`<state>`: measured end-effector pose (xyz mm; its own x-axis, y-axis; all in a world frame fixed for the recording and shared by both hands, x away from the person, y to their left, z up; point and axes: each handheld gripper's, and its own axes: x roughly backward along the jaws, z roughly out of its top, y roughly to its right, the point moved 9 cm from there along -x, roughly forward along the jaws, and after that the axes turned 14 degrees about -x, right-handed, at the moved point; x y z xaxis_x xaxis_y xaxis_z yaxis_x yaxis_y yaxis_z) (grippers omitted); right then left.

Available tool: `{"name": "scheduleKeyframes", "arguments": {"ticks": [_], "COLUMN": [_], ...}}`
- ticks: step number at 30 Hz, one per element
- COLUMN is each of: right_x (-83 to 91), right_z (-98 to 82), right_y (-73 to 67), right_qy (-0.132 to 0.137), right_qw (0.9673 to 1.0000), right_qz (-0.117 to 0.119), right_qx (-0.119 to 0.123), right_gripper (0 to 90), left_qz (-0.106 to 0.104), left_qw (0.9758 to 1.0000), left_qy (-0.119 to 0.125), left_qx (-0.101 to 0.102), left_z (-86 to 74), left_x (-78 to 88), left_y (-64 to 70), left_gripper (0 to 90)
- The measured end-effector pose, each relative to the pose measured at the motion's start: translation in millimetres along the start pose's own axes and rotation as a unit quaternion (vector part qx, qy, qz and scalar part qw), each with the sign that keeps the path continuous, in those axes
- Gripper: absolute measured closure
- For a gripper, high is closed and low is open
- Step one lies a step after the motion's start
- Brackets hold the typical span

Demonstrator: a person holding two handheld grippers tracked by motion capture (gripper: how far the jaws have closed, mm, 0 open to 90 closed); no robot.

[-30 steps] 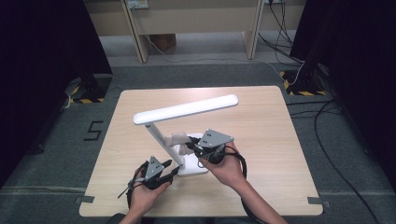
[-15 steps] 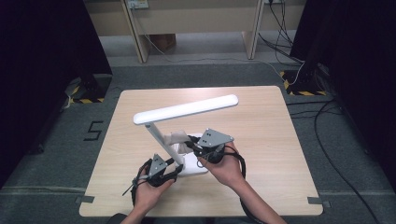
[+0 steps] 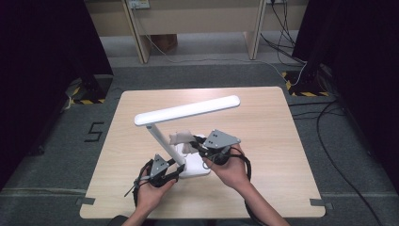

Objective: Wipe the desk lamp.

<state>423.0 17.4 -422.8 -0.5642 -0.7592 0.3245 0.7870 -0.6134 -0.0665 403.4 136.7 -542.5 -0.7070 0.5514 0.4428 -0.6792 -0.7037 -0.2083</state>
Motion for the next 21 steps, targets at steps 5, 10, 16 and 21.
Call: {"name": "scheduleKeyframes", "arguments": {"ticks": [5, 10, 16, 21], "right_x": [33.5, 66.0, 91.2, 105.9], "right_z": [2.4, 9.3, 18.3, 26.2], "right_y": [28.0, 57.9, 81.4, 86.8], "right_qy": [0.018, 0.042, 0.068, 0.089], "right_qw": [0.9991, 0.9958, 0.9909, 0.9875], "right_qz": [-0.036, -0.077, -0.11, -0.123], "right_qx": [-0.013, -0.027, -0.037, -0.042], "right_gripper": [80.2, 80.2, 80.2, 80.2], "left_qz": [0.006, 0.014, 0.019, 0.022], "left_qw": [1.0, 0.9998, 0.9997, 0.9996], "left_qy": [0.006, 0.009, 0.015, 0.015], "left_qx": [0.004, 0.007, 0.006, 0.003], "left_z": [2.0, 4.3, 8.1, 9.3], "left_x": [0.1, 1.0, 1.8, 1.7], "left_y": [-1.1, -2.7, -4.3, -4.9], "left_gripper": [53.7, 52.4, 52.3, 51.8]}}
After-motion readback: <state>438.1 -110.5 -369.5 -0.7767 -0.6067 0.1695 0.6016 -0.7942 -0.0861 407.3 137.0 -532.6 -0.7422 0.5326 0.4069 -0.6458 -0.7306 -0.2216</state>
